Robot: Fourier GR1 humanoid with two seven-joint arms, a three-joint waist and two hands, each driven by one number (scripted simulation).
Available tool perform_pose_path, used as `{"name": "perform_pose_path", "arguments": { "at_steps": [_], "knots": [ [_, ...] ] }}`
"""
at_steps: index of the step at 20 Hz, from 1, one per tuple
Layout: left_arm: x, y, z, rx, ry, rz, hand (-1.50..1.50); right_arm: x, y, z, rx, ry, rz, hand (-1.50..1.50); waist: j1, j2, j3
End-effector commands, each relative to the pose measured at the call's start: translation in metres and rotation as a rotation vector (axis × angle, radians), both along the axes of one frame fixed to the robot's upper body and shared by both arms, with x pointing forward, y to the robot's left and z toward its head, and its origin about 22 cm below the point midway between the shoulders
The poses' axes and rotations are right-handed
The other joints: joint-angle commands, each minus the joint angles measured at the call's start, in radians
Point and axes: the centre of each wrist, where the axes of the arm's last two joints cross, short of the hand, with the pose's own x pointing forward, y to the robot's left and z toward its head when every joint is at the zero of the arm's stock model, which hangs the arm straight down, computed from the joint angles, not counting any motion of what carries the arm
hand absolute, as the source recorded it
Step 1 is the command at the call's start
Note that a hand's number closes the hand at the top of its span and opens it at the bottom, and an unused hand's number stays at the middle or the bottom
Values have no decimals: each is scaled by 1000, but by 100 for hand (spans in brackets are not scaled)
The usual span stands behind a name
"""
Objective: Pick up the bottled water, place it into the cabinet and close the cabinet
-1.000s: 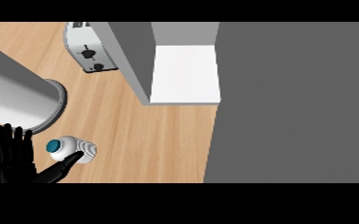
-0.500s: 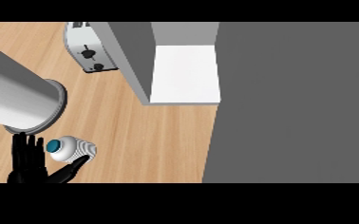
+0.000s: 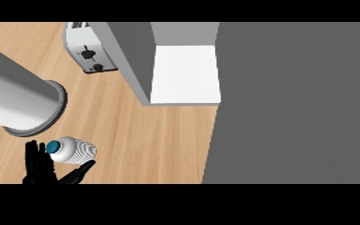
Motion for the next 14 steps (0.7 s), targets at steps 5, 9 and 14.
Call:
{"name": "perform_pose_path", "arguments": {
  "at_steps": [5,9,14],
  "knots": [
    [20,5,-19,-30,-42,-13,-150,-40,-10,24,32,-73,-19,-150,1,0,0],
    [10,-23,-40,-72,-63,-22,-150,-40,-17,24,30,-56,-21,-150,2,0,1],
    [18,-5,-45,-79,-99,-11,-150,-43,-17,27,27,-63,-33,-150,-1,0,0]
  ]
}}
